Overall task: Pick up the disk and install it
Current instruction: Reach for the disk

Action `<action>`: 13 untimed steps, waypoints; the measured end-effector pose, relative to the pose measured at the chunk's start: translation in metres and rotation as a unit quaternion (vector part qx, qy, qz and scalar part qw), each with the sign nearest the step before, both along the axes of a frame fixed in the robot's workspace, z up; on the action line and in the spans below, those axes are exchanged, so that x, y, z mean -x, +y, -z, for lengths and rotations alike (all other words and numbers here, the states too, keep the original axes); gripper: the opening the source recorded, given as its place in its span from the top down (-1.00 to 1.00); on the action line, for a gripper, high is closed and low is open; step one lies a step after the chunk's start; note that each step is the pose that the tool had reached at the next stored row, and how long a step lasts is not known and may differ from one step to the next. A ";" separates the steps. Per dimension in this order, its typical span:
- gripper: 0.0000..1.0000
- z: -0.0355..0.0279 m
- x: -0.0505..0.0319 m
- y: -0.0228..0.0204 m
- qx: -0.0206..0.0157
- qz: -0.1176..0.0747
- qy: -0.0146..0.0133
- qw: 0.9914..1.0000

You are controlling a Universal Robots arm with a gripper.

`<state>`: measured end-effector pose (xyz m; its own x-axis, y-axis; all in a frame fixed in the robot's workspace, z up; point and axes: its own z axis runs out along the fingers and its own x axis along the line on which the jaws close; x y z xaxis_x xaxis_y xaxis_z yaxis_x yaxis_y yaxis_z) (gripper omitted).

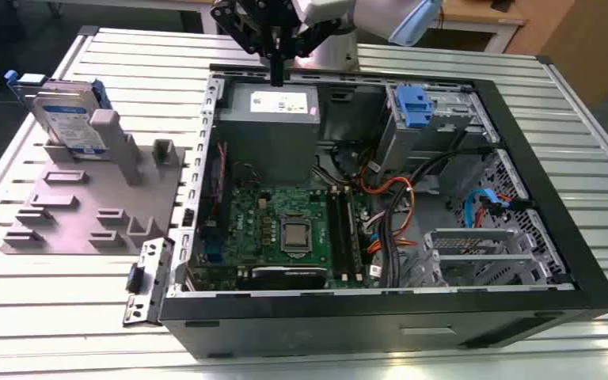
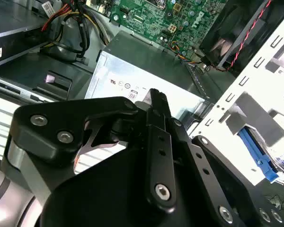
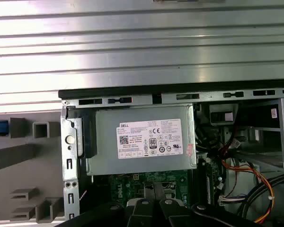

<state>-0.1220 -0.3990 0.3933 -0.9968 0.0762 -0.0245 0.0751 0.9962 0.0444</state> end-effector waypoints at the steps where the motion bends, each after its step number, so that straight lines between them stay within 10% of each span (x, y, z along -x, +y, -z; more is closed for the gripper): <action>1: 0.79 0.0000 0.0000 0.0000 0.000 0.000 0.000 1.000; 13: 0.79 0.0000 0.0009 0.0000 0.000 0.000 0.000 1.000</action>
<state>-0.1228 -0.3989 0.3934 -0.9968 0.0764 -0.0244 0.0753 0.9962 0.0442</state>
